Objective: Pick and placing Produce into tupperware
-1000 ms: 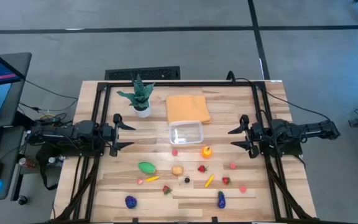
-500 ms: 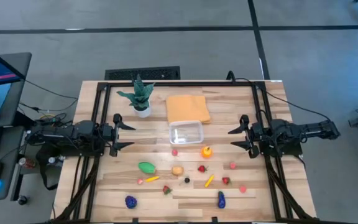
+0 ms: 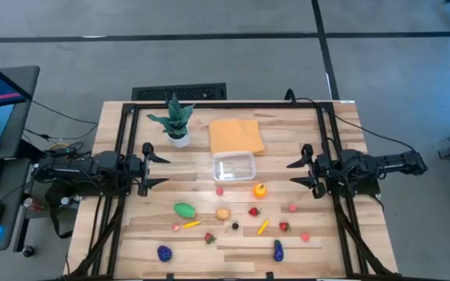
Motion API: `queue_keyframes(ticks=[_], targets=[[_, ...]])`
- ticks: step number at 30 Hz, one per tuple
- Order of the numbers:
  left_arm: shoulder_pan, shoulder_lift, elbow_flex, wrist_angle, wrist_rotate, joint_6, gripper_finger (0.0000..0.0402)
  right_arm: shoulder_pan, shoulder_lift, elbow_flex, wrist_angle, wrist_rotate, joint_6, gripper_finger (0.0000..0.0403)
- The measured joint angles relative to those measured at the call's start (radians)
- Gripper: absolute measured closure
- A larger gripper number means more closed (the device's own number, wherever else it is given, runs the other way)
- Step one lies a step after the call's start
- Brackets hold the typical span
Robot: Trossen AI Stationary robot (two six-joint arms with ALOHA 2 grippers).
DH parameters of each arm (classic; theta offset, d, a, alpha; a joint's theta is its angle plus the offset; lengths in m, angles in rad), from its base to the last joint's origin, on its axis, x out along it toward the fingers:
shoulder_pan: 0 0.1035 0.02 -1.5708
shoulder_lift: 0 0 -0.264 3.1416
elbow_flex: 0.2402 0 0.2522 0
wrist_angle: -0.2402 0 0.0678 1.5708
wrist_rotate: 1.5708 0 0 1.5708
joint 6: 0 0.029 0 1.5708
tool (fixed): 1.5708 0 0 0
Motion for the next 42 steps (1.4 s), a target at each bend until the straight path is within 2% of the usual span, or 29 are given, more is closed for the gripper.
queue_keyframes(ticks=[16,24,30,37,39,42], targets=[[0.000,0.000,0.000,0.001,0.000,-0.015,0.0120,0.000,0.000,0.000,0.000,0.000,0.000,0.0182],[0.000,0.000,0.000,0.014,0.000,-0.368,0.0120,0.000,0.000,0.000,0.000,0.000,0.000,0.0182],[0.000,0.000,-0.002,0.030,-0.010,-0.506,0.0120,0.000,0.000,0.000,0.000,0.000,0.000,0.0182],[0.000,0.000,-0.002,0.125,-0.187,-0.708,0.0120,0.000,0.000,0.000,0.004,0.000,0.006,0.0182],[0.000,0.000,-0.002,0.144,-0.216,-0.741,0.0120,0.000,0.000,0.000,0.056,0.000,0.097,0.0182],[0.000,0.000,-0.002,0.148,-0.219,-0.754,0.0120,0.001,0.000,0.000,0.147,0.000,0.376,0.0182]])
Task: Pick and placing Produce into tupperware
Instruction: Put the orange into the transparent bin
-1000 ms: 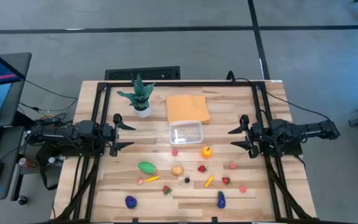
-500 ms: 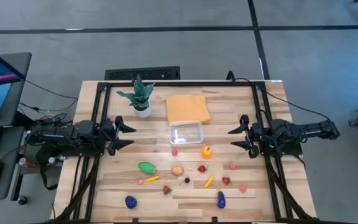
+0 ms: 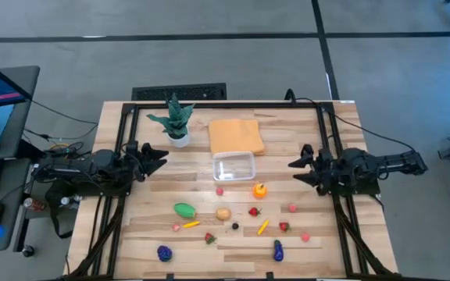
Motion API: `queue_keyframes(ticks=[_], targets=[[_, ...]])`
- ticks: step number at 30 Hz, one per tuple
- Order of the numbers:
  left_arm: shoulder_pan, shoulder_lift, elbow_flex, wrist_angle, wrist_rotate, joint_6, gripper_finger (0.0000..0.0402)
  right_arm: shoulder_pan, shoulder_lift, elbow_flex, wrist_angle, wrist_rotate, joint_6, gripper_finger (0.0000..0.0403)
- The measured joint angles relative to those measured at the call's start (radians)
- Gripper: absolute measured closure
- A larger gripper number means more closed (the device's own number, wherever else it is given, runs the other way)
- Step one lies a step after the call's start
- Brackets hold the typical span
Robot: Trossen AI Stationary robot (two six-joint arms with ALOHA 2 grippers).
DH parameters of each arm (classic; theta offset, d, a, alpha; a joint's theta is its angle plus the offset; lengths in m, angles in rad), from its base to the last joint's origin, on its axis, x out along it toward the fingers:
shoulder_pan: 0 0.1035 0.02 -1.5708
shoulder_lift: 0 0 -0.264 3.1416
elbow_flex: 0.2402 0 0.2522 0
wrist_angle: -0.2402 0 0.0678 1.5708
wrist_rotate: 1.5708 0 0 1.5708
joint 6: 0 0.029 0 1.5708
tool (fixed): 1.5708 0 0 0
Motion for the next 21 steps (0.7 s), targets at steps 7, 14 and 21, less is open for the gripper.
queue_keyframes(ticks=[7,14,21], targets=[[0.000,0.000,0.001,0.078,0.092,-0.167,0.0120,-0.002,0.000,0.000,0.218,0.071,0.442,0.0182],[-0.001,0.000,0.001,0.084,0.176,-0.228,0.0120,-0.002,0.000,0.000,0.177,0.147,0.453,0.0182],[0.000,0.000,0.001,0.082,0.175,-0.223,0.0120,-0.001,0.000,0.000,0.094,0.208,0.445,0.0182]])
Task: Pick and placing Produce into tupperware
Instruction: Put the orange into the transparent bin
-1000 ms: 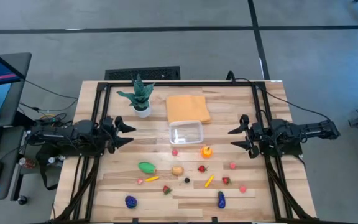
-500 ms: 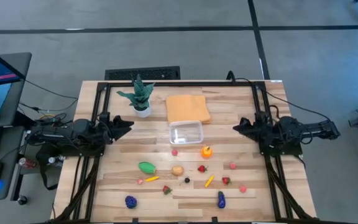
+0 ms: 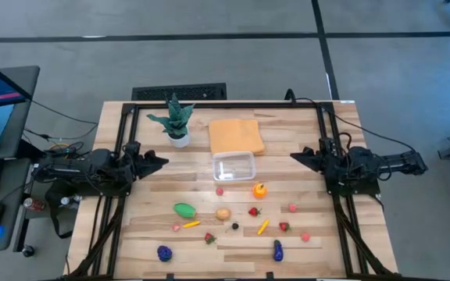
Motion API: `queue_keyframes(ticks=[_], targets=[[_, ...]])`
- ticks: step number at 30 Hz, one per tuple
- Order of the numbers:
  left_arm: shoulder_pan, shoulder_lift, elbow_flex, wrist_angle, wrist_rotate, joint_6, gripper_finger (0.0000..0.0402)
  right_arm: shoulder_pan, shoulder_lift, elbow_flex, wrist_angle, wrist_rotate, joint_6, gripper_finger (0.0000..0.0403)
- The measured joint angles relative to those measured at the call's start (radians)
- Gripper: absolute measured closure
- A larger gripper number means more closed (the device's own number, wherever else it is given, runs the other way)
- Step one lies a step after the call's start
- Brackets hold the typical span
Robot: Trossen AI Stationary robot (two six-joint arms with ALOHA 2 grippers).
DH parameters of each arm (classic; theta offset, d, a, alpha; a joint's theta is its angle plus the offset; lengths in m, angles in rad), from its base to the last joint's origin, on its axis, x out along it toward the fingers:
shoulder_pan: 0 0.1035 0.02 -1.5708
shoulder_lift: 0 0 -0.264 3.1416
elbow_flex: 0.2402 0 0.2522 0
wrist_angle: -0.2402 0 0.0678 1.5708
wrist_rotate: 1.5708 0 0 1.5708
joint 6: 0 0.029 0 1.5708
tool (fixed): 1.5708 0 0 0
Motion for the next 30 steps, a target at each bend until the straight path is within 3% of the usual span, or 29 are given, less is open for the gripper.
queue_keyframes(ticks=[6,11,13,18,22,25,30], targets=[[0.000,0.000,0.000,-0.056,-0.045,-0.048,0.0120,0.001,0.000,0.000,-0.052,-0.008,0.159,0.0182],[0.000,0.000,0.001,-0.118,-0.045,-0.081,0.0120,0.046,0.051,0.000,-0.085,-0.185,0.361,0.0182],[-0.003,0.000,0.001,-0.149,-0.006,-0.121,0.0120,0.096,0.103,0.002,-0.030,-0.167,0.383,0.0182],[-0.006,0.005,0.003,-0.218,0.008,-0.170,0.0120,0.222,0.272,0.056,0.181,0.005,0.149,0.0182],[-0.006,0.008,0.003,-0.218,-0.008,-0.131,0.0120,0.268,0.395,0.103,0.208,0.088,-0.132,0.0182],[-0.006,0.008,0.003,-0.213,-0.049,-0.104,0.0120,0.269,0.451,0.127,0.232,0.180,-0.131,0.0182],[-0.006,0.008,0.003,-0.199,-0.142,-0.133,0.0120,0.250,0.516,0.130,0.313,0.180,-0.075,0.0182]])
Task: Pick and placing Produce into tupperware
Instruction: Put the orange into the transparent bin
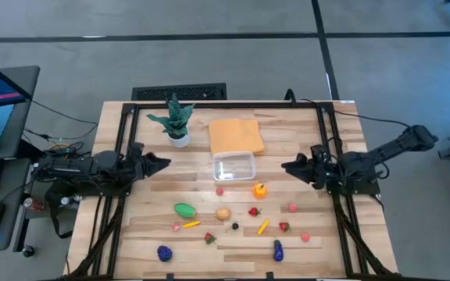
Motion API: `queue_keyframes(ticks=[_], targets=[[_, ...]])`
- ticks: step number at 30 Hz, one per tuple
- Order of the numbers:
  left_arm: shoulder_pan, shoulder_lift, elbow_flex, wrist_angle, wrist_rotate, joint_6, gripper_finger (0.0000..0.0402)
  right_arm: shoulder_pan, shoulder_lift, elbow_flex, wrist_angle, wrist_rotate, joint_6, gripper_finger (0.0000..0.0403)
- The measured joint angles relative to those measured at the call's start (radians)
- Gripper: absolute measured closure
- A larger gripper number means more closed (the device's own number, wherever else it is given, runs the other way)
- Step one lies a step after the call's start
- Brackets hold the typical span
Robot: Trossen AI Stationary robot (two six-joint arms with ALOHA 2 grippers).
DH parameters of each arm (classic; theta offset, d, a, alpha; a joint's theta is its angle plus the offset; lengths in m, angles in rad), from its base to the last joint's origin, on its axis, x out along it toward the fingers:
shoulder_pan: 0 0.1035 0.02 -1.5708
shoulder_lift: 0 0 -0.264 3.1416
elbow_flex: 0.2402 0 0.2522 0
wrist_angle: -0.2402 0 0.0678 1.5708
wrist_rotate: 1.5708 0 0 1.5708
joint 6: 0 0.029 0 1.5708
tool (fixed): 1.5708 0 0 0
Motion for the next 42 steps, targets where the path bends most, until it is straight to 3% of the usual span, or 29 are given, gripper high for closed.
queue_keyframes(ticks=[2,9,13,16,21,26,35,39,42], targets=[[0.000,0.000,0.000,0.004,-0.005,-0.045,0.0120,-0.011,0.020,0.000,0.004,-0.010,0.044,0.0182],[-0.021,0.002,-0.001,0.000,0.076,-0.171,0.0120,-0.002,0.170,0.033,0.034,-0.201,0.216,0.0182],[-0.082,0.019,-0.003,0.032,0.076,-0.226,0.0120,0.060,0.318,0.175,0.041,-0.210,0.104,0.0182],[-0.141,0.047,-0.003,0.098,0.051,-0.219,0.0120,0.080,0.416,0.282,-0.050,-0.209,0.011,0.0182],[-0.252,0.128,-0.003,0.249,-0.056,-0.159,0.0120,0.080,0.504,0.408,-0.311,-0.209,0.004,0.0182],[-0.357,0.267,-0.001,0.458,-0.123,-0.052,0.0120,0.079,0.510,0.439,-0.358,-0.206,0.005,0.0182],[-0.449,0.599,0.188,0.460,-0.144,0.145,0.0120,0.043,0.371,0.439,-0.603,-0.198,0.011,0.0182],[-0.463,0.725,0.300,0.350,-0.141,0.256,0.0120,0.028,0.352,0.439,-0.831,-0.199,0.010,0.0182],[-0.463,0.795,0.371,0.180,-0.142,0.251,0.0120,0.024,0.390,0.439,-0.873,-0.211,-0.026,0.0182]])
